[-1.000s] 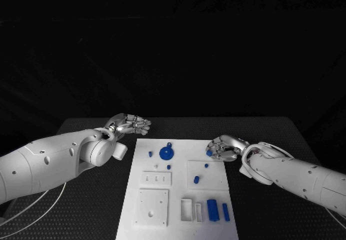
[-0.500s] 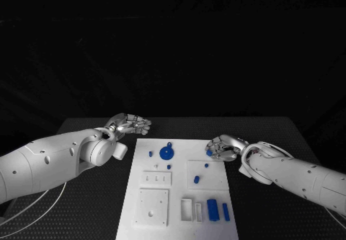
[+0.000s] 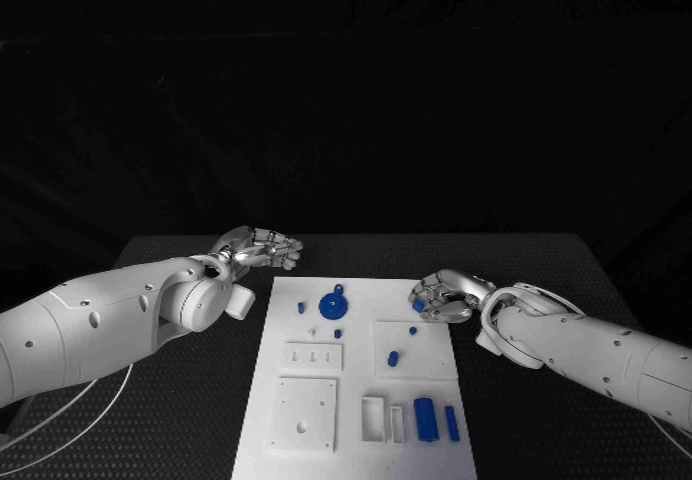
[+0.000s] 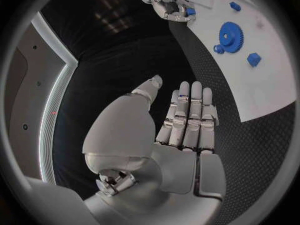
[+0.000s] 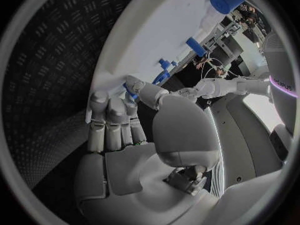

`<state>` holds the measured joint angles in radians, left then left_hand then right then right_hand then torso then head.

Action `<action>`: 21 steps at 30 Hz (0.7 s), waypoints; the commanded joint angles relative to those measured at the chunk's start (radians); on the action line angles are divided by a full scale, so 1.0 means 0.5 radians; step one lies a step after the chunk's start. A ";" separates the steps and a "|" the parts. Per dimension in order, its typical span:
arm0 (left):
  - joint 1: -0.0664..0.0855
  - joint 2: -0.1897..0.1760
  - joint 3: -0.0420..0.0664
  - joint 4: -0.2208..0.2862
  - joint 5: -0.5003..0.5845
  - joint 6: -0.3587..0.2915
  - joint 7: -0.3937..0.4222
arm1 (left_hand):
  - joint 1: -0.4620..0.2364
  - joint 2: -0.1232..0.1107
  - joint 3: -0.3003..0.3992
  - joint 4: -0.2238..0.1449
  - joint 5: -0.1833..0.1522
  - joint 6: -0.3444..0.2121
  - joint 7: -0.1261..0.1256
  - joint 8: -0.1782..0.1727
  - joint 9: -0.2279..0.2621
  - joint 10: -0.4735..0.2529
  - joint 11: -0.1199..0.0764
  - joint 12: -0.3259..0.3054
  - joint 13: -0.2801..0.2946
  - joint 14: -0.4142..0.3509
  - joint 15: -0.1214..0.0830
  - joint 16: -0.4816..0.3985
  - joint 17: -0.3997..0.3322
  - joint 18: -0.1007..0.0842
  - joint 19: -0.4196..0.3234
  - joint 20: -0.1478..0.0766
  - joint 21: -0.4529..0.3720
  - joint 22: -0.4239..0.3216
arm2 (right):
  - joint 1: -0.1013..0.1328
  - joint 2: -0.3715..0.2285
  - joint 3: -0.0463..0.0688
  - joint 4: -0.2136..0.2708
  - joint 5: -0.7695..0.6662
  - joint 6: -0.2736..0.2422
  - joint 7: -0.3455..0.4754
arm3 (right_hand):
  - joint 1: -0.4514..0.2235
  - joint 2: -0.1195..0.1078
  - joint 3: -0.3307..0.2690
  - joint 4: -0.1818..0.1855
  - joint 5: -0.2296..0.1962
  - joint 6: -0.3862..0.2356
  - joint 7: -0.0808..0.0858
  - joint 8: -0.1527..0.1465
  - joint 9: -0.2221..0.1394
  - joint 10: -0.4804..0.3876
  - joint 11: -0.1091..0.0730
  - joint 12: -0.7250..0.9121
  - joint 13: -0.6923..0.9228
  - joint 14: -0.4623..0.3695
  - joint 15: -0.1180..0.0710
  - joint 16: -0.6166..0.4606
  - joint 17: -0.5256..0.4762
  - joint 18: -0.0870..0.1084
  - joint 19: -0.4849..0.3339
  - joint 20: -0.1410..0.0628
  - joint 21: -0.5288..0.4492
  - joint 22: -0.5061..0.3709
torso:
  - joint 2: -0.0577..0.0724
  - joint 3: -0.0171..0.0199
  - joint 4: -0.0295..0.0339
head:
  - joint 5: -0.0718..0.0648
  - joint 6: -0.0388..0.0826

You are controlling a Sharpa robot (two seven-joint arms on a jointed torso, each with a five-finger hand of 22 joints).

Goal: Assemble the parts on the task board

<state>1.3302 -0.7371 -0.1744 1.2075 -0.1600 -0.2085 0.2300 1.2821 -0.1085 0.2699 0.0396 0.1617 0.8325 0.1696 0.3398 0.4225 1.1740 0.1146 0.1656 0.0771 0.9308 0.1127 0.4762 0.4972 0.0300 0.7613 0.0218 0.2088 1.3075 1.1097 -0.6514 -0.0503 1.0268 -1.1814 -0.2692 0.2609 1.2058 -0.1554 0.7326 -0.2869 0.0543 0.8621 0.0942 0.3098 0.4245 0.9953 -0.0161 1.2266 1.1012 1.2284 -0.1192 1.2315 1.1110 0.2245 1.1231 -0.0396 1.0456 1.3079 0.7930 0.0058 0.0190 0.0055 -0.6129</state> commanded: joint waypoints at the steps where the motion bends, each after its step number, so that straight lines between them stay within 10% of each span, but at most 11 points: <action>1: 0.001 0.001 0.001 0.005 -0.007 0.032 0.007 | -0.019 -0.001 -0.004 -0.012 -0.007 -0.001 0.012 -0.012 0.000 -0.010 0.009 0.001 -0.002 -0.012 0.003 0.010 0.001 0.007 -0.003 -0.015 0.007 0.042 | 0.000 0.002 0.000 0.003 -0.018 0.035 0.018 | -0.012 0.006 -0.022 0.001 -0.011 0.050 0.016 0.029 0.014 -0.010 0.016 0.012 -0.006 -0.010 0.008 0.010 0.002 0.075 0.001 -0.017 0.010 0.038 | 0.001 0.0000 0.001 | -0.001 0.000; 21: 0.001 0.001 0.001 0.002 -0.013 0.034 0.004 | -0.021 0.001 -0.002 -0.011 -0.008 0.000 0.011 -0.013 0.000 -0.010 0.009 0.002 -0.003 -0.012 0.003 0.011 0.001 0.007 -0.003 -0.016 0.006 0.042 | 0.000 0.004 0.000 -0.008 -0.014 0.029 0.017 | -0.076 0.052 -0.040 0.014 -0.011 0.232 0.035 0.124 0.067 -0.016 0.035 0.043 -0.025 -0.007 0.027 0.020 0.002 0.075 0.001 -0.016 0.021 0.034 | 0.000 0.0006 0.000 | -0.001 -0.002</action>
<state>1.3303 -0.7381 -0.1744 1.2068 -0.1623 -0.2066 0.2281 1.2821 -0.1085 0.2699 0.0396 0.1617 0.8325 0.1697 0.3399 0.4225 1.1740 0.1146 0.1656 0.0772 0.9308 0.1127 0.4762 0.4972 0.0299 0.7613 0.0218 0.2088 1.3073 1.1096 -0.6505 -0.0504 1.0230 -1.1820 -0.2673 0.2613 1.1782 -0.1278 0.7201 -0.2801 0.0542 0.9410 0.0792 0.3677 0.4556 0.9883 -0.0015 1.2437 1.0895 1.2238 -0.1072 1.2353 1.1108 0.2251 1.1211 -0.0411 1.0495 1.3079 0.7933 0.0058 0.0194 0.0055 -0.6137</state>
